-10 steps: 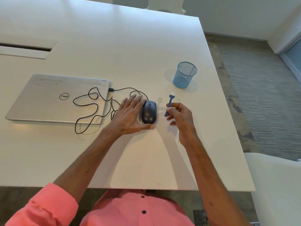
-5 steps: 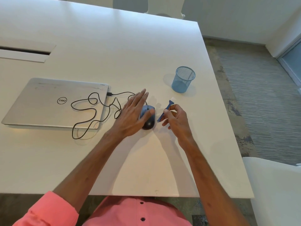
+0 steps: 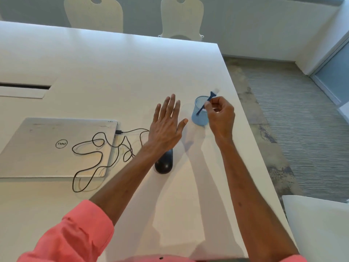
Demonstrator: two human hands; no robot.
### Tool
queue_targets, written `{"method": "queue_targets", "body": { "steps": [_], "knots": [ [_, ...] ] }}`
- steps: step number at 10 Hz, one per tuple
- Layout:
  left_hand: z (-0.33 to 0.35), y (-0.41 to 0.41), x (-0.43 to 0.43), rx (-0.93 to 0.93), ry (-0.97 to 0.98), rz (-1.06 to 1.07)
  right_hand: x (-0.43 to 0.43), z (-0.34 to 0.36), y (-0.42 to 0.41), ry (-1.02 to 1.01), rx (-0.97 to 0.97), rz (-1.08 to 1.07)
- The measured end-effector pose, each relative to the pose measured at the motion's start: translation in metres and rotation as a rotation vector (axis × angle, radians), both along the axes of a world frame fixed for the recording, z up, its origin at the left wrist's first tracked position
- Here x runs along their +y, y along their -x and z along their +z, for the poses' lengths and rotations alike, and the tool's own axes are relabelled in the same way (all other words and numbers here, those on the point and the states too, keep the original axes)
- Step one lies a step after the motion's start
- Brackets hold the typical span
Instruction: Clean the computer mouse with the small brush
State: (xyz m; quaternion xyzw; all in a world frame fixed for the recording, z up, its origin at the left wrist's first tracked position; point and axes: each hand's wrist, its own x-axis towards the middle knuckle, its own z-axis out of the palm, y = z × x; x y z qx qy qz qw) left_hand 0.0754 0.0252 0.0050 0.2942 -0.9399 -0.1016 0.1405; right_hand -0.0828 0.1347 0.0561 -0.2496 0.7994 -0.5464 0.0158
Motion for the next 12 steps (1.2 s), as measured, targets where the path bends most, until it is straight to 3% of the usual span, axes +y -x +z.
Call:
{"method": "queue_targets", "body": {
  "steps": [2,4,8,10,12],
  "knots": [
    [-0.004,0.034,-0.015,0.014,0.019,-0.063,-0.027,-0.005,0.058,-0.041,0.017,-0.15],
    [-0.011,0.062,-0.027,-0.01,-0.02,-0.108,-0.042,-0.021,0.077,-0.316,-0.013,-0.05],
    [-0.023,0.067,-0.03,0.033,-0.178,-0.144,-0.053,-0.044,0.079,-0.514,-0.072,-0.019],
    [-0.025,0.058,-0.031,0.013,-0.181,-0.15,-0.048,-0.036,0.073,-0.437,-0.089,-0.051],
    [-0.019,0.049,-0.036,0.034,-0.148,-0.127,-0.035,-0.022,0.059,-0.314,0.064,-0.157]
  ]
}}
